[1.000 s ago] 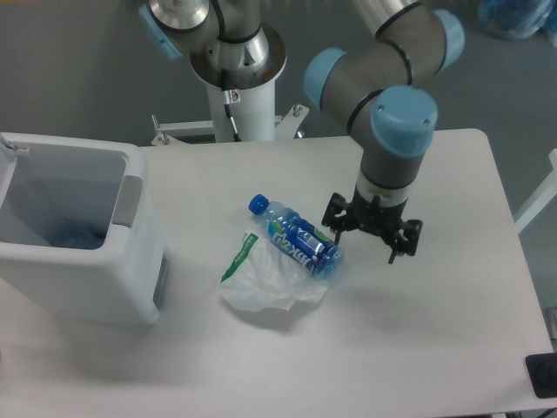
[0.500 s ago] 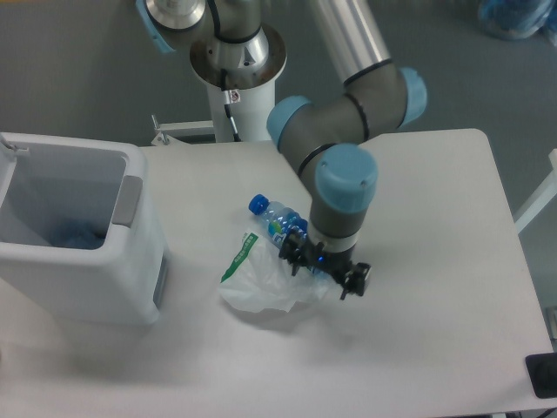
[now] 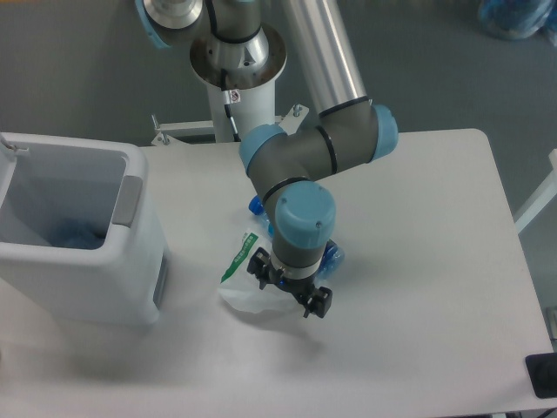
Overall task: Place the trash in the trash can
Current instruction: 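Lower the gripper onto the white plastic bag and close on it, then lift the bag and carry it over the white trash bin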
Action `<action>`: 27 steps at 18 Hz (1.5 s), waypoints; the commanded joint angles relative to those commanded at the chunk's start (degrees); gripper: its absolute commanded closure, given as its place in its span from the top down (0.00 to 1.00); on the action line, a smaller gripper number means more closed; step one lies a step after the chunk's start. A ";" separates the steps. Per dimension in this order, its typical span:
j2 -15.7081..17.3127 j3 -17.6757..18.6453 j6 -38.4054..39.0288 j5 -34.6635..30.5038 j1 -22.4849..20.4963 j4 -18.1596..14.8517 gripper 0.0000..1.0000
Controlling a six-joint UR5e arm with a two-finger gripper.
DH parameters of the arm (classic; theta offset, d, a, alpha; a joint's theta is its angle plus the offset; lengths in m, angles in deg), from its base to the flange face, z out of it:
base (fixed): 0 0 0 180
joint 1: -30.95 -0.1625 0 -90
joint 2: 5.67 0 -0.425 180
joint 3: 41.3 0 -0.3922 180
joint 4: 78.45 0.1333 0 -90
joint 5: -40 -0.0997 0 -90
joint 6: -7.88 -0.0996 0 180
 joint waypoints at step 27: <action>7.63 -7.03 4.85 11.24 -4.11 -13.93 0.00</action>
